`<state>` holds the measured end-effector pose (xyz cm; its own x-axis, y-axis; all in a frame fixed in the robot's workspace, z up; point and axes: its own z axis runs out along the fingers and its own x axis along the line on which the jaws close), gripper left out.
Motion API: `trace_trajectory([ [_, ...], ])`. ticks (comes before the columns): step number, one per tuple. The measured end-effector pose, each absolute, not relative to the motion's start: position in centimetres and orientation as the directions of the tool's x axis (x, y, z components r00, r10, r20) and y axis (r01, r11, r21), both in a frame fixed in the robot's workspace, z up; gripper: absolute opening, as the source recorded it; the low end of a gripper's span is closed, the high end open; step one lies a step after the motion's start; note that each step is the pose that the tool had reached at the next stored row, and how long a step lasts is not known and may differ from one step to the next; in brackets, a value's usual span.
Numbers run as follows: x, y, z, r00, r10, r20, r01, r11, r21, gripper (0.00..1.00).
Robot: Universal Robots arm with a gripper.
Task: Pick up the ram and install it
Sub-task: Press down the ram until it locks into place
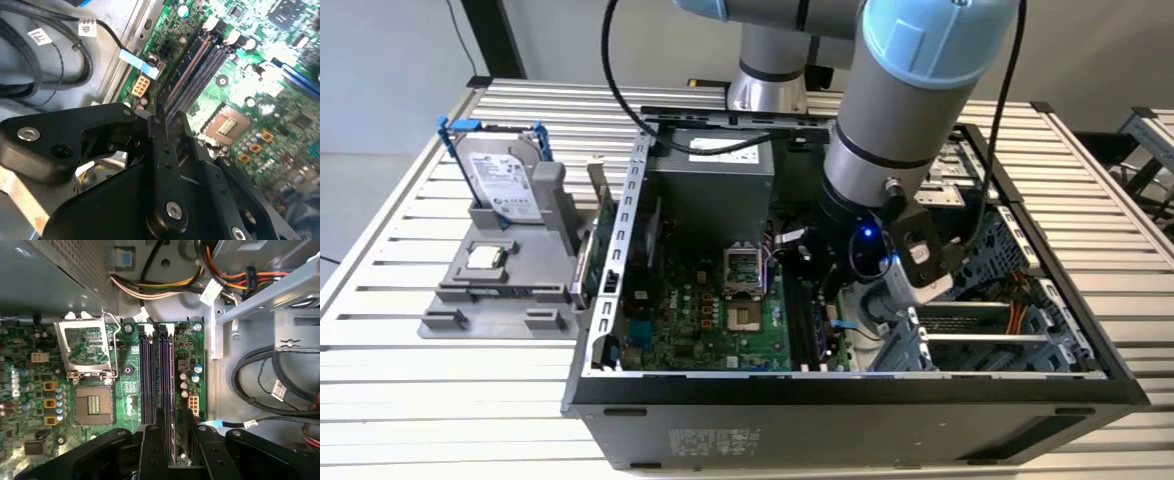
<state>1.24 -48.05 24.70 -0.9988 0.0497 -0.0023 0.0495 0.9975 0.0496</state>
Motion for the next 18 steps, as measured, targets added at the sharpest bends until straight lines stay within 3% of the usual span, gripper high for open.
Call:
trace_trajectory([
  [4,1.24,-48.04,25.05,-0.999,0.050,-0.002,0.049,0.998,0.050,1.00],
  [5,1.24,-48.04,25.06,-0.999,0.050,-0.002,0.049,0.998,0.050,0.00],
  [18,1.23,-48.04,25.06,-0.999,0.049,-0.002,0.049,0.998,0.050,0.00],
])
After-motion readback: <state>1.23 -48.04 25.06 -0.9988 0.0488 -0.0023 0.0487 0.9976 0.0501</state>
